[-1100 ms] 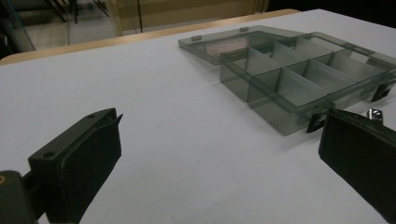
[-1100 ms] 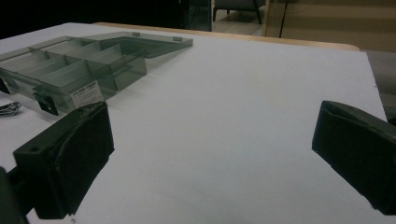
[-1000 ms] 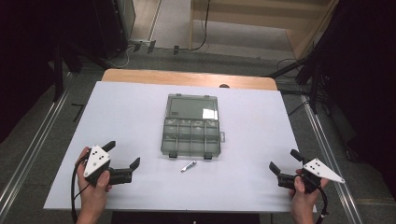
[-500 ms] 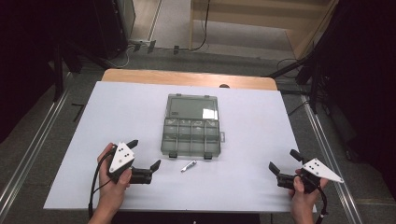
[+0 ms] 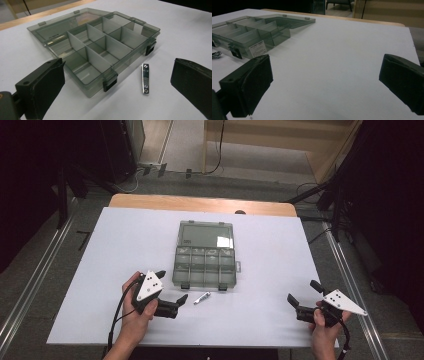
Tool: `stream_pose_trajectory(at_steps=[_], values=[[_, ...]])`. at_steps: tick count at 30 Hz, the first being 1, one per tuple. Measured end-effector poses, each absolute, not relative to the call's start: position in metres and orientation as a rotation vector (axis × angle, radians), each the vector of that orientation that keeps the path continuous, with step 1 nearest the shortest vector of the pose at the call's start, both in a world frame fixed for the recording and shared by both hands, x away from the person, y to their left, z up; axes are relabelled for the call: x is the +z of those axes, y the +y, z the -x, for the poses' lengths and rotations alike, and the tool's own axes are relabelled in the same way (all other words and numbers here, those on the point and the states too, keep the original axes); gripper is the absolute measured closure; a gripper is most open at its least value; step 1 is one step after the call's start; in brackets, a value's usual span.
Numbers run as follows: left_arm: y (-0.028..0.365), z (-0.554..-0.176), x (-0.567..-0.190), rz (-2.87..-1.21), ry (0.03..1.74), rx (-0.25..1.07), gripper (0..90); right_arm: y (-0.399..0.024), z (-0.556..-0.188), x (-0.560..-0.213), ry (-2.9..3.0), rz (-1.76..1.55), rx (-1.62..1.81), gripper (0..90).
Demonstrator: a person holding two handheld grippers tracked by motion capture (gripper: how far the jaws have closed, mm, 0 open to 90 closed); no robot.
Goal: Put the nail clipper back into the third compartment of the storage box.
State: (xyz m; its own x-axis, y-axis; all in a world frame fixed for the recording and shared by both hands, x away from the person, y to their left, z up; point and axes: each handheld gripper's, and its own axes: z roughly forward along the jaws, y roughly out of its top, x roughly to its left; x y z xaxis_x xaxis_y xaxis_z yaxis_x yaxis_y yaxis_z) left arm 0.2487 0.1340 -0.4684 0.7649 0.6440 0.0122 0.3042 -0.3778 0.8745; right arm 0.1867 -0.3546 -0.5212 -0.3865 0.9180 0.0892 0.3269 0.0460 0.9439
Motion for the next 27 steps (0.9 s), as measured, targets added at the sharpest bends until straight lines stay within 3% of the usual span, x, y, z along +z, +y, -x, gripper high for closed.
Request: stream_pose_trajectory(at_steps=[10,15,20,27], values=[[0.112,-0.246,-0.469,-2.053,0.680,0.373,1.1,-0.354,-0.187,-0.521,1.764,-1.254,1.349,0.0],[0.098,-0.243,-0.471,-2.109,0.672,0.334,18.1,-0.354,-0.187,-0.521,1.768,-1.250,1.346,0.0],[0.088,-0.247,-0.476,-2.152,0.697,0.278,42.7,-0.354,-0.188,-0.521,1.772,-1.251,1.341,0.0],[0.079,-0.251,-0.482,-2.208,0.682,0.214,58.8,-0.354,-0.188,-0.521,1.777,-1.246,1.338,0.0]])
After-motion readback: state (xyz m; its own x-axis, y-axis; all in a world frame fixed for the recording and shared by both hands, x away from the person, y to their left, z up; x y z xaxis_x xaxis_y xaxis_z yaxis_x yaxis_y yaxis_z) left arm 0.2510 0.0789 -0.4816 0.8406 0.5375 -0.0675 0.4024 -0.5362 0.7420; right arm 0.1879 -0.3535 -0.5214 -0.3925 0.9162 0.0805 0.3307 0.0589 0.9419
